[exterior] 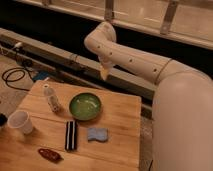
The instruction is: Move the arm in a circular motion
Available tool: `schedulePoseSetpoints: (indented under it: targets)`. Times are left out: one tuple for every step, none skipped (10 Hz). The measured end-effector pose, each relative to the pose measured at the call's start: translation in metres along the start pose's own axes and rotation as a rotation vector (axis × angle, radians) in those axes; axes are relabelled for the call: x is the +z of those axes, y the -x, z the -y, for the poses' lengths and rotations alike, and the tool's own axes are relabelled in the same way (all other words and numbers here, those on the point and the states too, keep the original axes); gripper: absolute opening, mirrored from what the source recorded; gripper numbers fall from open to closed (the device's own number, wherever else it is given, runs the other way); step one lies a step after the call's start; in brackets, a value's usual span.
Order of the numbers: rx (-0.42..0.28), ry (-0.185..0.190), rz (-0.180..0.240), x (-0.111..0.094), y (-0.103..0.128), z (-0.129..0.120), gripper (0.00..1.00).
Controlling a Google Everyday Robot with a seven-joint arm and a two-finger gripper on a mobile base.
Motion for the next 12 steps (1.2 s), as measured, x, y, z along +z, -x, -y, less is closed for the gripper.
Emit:
schedulePoseSetpoints:
  targets:
    - [0.003, 0.006, -0.004, 0.002, -0.001, 0.0, 0.8]
    - [0.016, 0.032, -0.012, 0.005, -0.007, -0.002, 0.8]
    - [0.038, 0.053, -0.024, 0.012, -0.015, -0.002, 0.8]
    - [0.073, 0.092, -0.038, 0.028, -0.027, 0.004, 0.8]
    - [0.089, 0.115, -0.031, 0.041, -0.03, 0.007, 0.8]
    - [0.086, 0.135, -0.01, 0.048, -0.027, 0.008, 0.8]
    - [0.082, 0.148, 0.004, 0.05, -0.023, 0.009, 0.8]
    - [0.062, 0.162, 0.03, 0.045, -0.012, 0.006, 0.8]
    - [0.035, 0.173, 0.053, 0.038, 0.002, -0.001, 0.8]
    - [0.009, 0.18, 0.071, 0.031, 0.015, -0.011, 0.8]
    - [-0.028, 0.19, 0.094, 0.022, 0.032, -0.026, 0.8]
    - [-0.086, 0.2, 0.123, 0.009, 0.054, -0.05, 0.8]
